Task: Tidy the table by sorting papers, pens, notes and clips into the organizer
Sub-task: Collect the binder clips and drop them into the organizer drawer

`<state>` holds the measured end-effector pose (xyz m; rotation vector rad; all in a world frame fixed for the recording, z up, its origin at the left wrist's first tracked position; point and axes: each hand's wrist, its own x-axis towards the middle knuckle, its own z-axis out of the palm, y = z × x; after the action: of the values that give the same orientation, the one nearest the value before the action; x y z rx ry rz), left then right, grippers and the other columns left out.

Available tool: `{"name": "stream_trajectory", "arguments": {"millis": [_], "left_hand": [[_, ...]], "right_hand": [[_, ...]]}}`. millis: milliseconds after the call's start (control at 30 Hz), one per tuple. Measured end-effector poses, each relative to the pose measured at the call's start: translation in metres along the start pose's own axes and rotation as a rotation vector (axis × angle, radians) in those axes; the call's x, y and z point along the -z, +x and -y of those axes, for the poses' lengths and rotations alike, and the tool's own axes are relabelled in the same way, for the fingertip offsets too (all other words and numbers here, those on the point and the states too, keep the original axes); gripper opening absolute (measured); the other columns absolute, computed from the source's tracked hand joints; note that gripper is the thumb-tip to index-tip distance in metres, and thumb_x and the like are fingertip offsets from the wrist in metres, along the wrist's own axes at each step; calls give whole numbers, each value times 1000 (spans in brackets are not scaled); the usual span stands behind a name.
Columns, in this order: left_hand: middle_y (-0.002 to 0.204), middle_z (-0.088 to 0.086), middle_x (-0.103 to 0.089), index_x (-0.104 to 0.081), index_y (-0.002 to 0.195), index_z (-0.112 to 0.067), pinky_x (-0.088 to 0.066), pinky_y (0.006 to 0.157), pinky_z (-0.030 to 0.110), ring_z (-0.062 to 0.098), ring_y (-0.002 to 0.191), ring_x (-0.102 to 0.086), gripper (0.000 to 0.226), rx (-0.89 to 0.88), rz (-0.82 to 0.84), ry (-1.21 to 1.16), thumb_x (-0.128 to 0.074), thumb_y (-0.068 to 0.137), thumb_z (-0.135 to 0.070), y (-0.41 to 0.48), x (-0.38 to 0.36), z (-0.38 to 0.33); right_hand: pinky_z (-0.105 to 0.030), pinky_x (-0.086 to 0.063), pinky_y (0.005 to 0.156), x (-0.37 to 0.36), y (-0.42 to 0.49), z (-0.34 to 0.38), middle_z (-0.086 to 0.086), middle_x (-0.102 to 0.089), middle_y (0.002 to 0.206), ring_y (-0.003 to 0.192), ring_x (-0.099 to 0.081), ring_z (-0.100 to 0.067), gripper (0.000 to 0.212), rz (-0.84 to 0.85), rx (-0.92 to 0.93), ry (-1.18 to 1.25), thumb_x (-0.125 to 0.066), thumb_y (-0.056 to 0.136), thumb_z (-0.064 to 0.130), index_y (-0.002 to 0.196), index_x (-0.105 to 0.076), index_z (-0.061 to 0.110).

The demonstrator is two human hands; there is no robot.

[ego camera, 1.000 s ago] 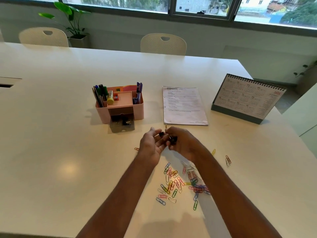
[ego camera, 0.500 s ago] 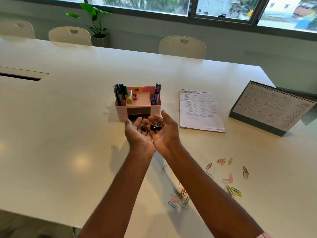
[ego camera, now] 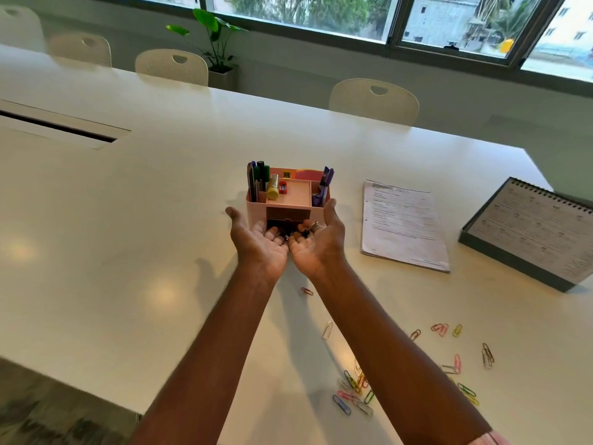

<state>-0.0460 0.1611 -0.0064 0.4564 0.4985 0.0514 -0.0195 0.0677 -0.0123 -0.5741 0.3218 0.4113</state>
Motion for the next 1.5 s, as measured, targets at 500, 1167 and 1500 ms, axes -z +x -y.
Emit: {"name": "stream_trajectory", "arguments": {"millis": [500, 1167, 1500], "left_hand": [[149, 19, -55, -53, 145, -10, -40, 121, 53, 38, 139, -53, 66, -131, -187, 128, -37, 107, -61, 2, 21, -11], [156, 23, -47, -40, 155, -3, -34, 124, 54, 40, 147, -45, 73, 100, -207, 53, -44, 106, -57, 18, 23, 21], [149, 20, -54, -47, 149, -3, -38, 123, 54, 37, 141, -51, 70, 39, -174, 134, -47, 105, -57, 31, 16, 31]], "right_hand": [[-47, -24, 130, 0, -2, 10, -18, -40, 164, 156, -31, -38, 99, -58, -54, -83, -54, 93, 74, 163, -27, 10], [-50, -46, 109, 76, -62, 48, -11, -44, 162, 141, -49, -33, 79, -314, 155, -1349, -66, 97, 58, 159, -39, 17], [-42, -43, 115, 112, -66, 45, 2, -36, 168, 148, -42, -22, 55, -223, 296, -2018, -61, 103, 39, 153, -50, 20]]}}
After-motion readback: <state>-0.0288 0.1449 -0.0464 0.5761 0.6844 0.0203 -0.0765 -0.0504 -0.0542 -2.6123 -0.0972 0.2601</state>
